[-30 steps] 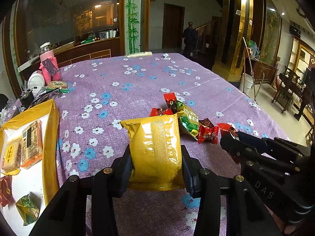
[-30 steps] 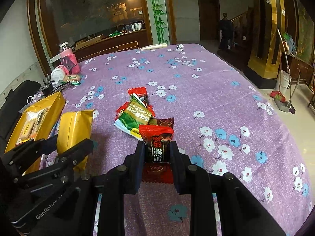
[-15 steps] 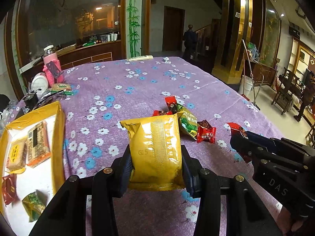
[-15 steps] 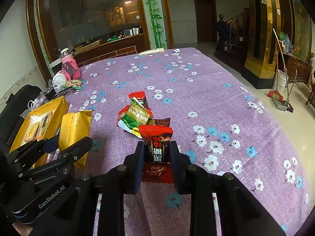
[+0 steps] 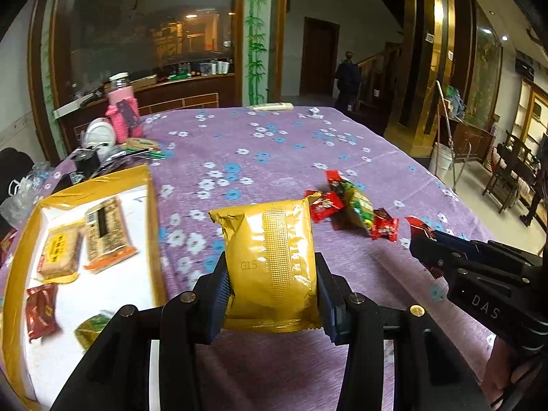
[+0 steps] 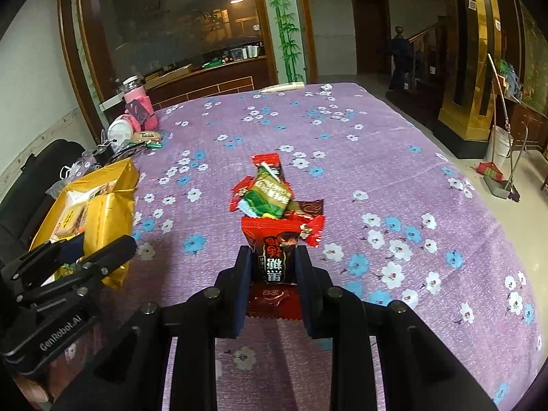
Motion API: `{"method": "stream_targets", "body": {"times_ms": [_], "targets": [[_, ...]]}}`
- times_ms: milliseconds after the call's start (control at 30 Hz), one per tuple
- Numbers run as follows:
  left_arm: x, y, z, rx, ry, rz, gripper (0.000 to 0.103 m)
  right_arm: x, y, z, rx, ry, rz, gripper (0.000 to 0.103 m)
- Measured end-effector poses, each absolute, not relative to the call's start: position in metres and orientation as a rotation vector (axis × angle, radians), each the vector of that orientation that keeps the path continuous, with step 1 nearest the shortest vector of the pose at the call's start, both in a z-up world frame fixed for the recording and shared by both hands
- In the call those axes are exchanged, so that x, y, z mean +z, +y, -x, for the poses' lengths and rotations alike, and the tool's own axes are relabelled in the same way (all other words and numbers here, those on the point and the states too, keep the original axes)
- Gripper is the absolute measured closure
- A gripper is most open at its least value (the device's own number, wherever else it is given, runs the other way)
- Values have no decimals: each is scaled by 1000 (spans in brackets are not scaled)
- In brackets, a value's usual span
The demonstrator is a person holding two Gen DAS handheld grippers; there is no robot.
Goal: Organize snacks
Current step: 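Carry the yellow pack and red chocolate pack over the white box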
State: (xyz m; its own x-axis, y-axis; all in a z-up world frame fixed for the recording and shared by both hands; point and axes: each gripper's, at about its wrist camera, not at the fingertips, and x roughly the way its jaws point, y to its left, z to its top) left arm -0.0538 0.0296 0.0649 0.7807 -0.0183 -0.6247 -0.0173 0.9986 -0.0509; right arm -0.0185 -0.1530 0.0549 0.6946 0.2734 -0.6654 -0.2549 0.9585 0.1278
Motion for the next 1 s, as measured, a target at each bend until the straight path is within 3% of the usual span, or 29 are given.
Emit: {"method": "stream_targets", "body": {"times_ms": [1000], "targets": [[55,156,93,270,658,224,55,58,-68,42,502,764,90,79]]}}
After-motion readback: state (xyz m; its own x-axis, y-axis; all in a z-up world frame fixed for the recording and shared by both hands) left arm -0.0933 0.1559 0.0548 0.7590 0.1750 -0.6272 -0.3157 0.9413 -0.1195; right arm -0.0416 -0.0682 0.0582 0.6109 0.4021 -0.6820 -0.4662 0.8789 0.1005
